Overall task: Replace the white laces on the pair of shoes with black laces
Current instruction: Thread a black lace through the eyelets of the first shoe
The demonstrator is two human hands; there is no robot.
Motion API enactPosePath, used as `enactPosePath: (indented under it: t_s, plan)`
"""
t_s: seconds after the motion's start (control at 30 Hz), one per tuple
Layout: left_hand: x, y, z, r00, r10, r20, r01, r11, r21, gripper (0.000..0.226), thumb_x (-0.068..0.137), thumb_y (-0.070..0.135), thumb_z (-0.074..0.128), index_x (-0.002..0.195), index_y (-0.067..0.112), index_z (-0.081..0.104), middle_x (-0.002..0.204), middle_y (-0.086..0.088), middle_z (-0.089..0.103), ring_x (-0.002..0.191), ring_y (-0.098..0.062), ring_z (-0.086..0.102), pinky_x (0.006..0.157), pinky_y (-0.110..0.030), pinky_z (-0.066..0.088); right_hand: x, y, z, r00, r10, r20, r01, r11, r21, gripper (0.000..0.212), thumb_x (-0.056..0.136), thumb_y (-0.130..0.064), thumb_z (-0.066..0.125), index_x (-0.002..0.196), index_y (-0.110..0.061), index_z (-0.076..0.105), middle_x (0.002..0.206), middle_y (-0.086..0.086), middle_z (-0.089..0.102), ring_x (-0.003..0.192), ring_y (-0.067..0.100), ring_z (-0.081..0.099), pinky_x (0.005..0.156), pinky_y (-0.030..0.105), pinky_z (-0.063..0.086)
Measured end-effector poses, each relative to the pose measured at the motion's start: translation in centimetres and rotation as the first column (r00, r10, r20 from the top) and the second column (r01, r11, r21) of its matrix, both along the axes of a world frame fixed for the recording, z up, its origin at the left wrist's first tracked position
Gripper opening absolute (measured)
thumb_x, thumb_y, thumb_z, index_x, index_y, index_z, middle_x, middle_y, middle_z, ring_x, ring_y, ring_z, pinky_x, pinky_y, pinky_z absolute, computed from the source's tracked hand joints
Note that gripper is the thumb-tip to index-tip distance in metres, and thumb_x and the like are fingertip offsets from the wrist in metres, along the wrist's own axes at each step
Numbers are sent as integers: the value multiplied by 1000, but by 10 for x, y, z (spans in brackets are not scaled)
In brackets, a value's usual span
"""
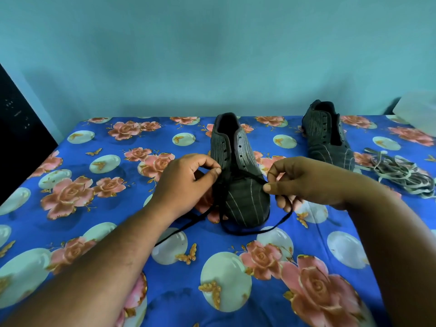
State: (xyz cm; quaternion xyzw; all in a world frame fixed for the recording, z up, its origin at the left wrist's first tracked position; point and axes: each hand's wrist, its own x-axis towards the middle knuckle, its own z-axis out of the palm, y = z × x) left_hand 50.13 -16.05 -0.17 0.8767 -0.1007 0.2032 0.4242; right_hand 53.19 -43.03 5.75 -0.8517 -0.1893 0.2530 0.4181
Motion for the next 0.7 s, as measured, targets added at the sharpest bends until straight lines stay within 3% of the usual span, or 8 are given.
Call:
enactPosePath:
  t_s: [0.13,0.2,0.3,0.37,0.5,0.57,0.63,0.7]
  plan:
    - [-2,-1,4,999,1,-37,-2,1000,-31,4,95,24,70,93,26,73,86,18,72,57,-16,65,56,-40,54,-8,-4,18,991,58,-118,-20,955,295,18,87,-22,70,98,-9,63,71,18,66,49,28,62,50,27,52]
    - [-3,-2,5,998,2,-68,-6,999,-49,7,96,23,68,91,26,71,80,20,70,56,-12,64,54,-33,51,-12,-1,22,985,126,-121,-45,852,521,13,86,-19,72,98,-13,68,78,19,71,52,28,66,53,29,56]
    - [-3,-2,7,994,20,-111,-29,996,-80,10,96,24,66,88,29,69,82,19,71,64,-8,67,59,-30,53,-13,5,18,974,202,-100,-65,675,735,26,79,-25,83,100,-18,70,87,18,74,60,29,71,58,33,60]
    - [-3,-2,7,993,21,-120,-32,996,-88,10,95,24,66,87,30,69,85,18,71,70,-9,69,61,-29,52,-14,9,16,956,269,-118,-98,670,736,24,81,-21,82,99,-18,66,91,20,74,62,32,73,59,36,62]
    - [-3,-1,8,994,-8,-108,1,998,-70,9,93,30,64,85,30,68,85,18,71,72,-8,70,63,-28,51,-21,17,13,893,411,-184,-230,768,598,17,87,-4,68,97,-16,61,93,23,72,70,38,72,67,40,60]
    - [-2,0,8,993,4,-121,-14,996,-83,10,94,29,62,85,31,67,87,16,71,74,-10,72,64,-32,53,-22,23,14,939,324,-115,-185,760,623,14,85,-8,69,95,-17,63,82,18,70,62,34,68,62,37,57]
    - [-1,1,7,987,1,-162,-33,981,-190,14,98,20,60,87,27,65,90,7,73,75,-15,75,66,-38,53,-14,26,12,999,37,5,-31,765,643,11,87,-13,72,91,-17,63,68,10,61,47,24,56,52,32,48]
    - [0,0,8,973,-23,-229,-63,931,-359,16,102,14,54,90,22,61,96,-1,75,77,-25,76,66,-38,52,-3,24,6,947,-297,121,158,760,631,10,93,-13,70,93,-18,61,64,4,54,45,19,47,53,33,41]
